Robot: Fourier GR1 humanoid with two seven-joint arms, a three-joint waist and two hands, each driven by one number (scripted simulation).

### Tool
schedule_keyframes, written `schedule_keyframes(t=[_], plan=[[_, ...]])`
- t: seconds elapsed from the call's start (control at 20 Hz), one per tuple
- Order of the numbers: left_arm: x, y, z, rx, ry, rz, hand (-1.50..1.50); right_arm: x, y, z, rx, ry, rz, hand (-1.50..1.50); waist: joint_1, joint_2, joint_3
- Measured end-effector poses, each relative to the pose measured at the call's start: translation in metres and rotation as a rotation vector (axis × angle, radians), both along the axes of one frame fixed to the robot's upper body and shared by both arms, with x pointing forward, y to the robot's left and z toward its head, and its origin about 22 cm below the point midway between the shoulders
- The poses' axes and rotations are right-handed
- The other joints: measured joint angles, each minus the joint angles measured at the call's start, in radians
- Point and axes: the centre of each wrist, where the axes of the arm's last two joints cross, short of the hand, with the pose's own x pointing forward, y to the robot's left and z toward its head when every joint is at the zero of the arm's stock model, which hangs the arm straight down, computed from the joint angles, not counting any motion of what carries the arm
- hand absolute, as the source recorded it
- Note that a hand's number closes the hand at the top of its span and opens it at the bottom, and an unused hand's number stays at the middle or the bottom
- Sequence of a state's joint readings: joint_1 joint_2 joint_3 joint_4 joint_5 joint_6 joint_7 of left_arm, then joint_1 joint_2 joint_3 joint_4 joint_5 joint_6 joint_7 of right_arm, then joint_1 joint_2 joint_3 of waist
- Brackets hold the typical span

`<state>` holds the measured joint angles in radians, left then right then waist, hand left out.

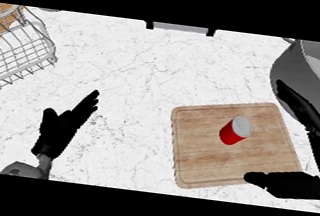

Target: Pick the can from the cutting board and place it in the pot

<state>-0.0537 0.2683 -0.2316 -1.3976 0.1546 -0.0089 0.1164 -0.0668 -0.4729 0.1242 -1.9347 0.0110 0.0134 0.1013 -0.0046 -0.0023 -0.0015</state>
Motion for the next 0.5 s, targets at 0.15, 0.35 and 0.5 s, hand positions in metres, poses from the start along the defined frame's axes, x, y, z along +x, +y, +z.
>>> schedule_keyframes(t=[0.15,0.35,0.5], plan=[[0.004,-0.004,0.0,-0.002,0.008,-0.006,0.0,0.005,0.003,0.015,-0.007,0.107,0.002,-1.5,0.003,0.001,0.0],[0.01,0.002,-0.001,-0.004,0.003,-0.012,0.0,0.021,0.012,0.014,-0.024,0.248,0.001,-1.5,0.009,0.003,0.0],[0.015,-0.002,-0.001,-0.005,0.003,-0.02,0.0,0.033,0.017,0.0,-0.094,0.366,0.048,-1.5,0.014,0.005,0.001]])
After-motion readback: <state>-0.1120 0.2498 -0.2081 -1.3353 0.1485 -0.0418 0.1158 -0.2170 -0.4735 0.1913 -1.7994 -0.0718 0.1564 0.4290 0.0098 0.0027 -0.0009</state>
